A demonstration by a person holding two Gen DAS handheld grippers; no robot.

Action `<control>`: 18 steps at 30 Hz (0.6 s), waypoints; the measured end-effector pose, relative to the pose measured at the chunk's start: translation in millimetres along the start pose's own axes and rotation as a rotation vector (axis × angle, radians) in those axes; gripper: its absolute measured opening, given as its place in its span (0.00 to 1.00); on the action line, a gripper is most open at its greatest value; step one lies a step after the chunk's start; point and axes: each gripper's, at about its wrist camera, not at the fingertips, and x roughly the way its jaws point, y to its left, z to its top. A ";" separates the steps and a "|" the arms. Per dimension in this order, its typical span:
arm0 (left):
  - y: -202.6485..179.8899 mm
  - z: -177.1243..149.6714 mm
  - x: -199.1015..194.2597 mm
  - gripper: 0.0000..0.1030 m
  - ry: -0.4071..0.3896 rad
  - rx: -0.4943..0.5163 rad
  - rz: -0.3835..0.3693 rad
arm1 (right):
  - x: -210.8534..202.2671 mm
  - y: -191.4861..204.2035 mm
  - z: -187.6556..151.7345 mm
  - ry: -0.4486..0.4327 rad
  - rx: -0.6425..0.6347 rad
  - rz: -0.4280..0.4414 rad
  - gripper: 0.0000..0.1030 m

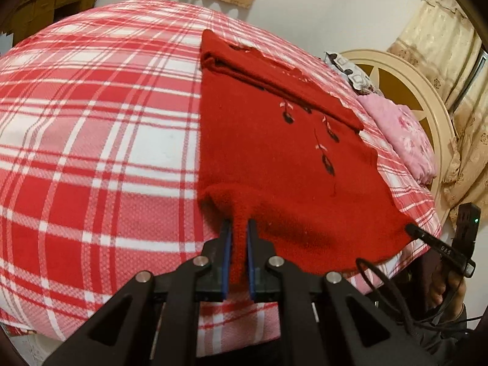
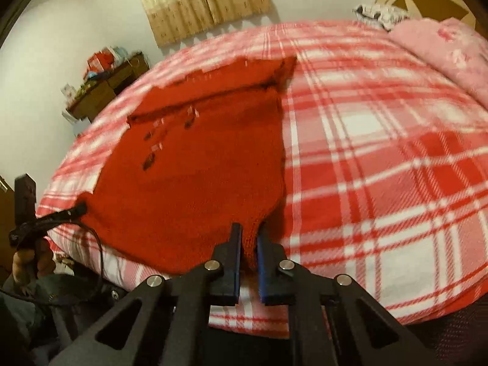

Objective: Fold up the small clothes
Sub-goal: 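Close the left gripper on the middle of the sweater hem, then lift the hem with the left gripper and fold it over toward the collar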

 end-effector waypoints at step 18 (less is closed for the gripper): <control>-3.1 62.6 -24.2 0.08 -0.124 -0.040 -0.111 | -31.7 16.9 63.0 -0.210 -0.057 0.022 0.08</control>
